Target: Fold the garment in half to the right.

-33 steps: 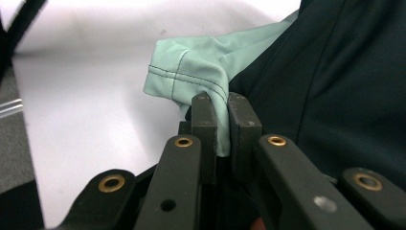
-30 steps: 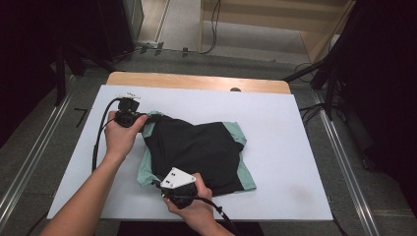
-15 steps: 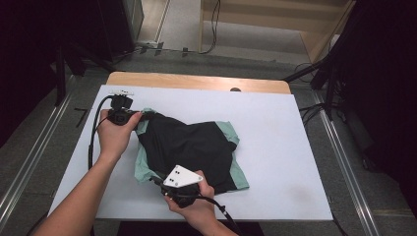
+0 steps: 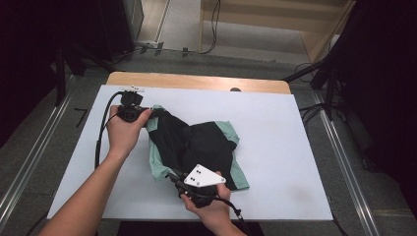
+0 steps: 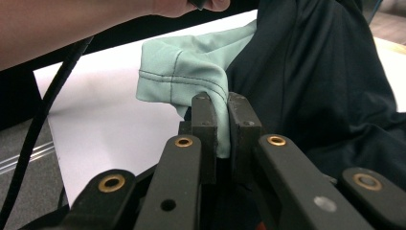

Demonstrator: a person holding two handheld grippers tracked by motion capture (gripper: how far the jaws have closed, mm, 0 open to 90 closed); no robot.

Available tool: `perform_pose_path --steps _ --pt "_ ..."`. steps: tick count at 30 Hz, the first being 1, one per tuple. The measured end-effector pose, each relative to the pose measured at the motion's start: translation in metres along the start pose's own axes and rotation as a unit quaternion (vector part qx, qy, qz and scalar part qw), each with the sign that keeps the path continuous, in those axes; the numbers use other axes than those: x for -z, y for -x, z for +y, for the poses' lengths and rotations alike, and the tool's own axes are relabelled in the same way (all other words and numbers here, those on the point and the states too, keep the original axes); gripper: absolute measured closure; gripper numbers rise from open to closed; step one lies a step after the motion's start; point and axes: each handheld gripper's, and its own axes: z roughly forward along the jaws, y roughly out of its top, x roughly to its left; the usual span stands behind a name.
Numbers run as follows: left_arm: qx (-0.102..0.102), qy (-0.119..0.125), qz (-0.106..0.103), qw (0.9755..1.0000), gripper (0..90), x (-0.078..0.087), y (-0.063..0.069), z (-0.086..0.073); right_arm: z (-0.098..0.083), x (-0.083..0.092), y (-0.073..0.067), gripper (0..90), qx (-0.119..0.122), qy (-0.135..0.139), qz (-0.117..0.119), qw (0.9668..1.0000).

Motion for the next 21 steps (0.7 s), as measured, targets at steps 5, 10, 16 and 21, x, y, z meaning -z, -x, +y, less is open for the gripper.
perform_pose_path --steps 5,10,16,21 --pt "0.003 0.003 0.001 1.0000 81.5 0.000 0.000 0.001 -0.001 0.005 0.001 82.3 -0.009 0.006 -0.002 0.9999" --pt "0.004 0.008 0.005 0.9999 81.6 0.006 -0.003 0.001 0.002 0.002 -0.003 82.3 -0.009 0.009 0.003 0.9999" --pt "0.005 0.016 0.021 0.9996 81.6 0.020 -0.012 -0.003 0.010 -0.010 -0.013 82.5 0.003 0.010 0.012 0.9999" --pt "0.018 0.027 0.028 0.9991 81.7 0.034 -0.023 -0.006 0.019 -0.021 -0.023 82.5 0.005 0.013 0.023 0.9996"
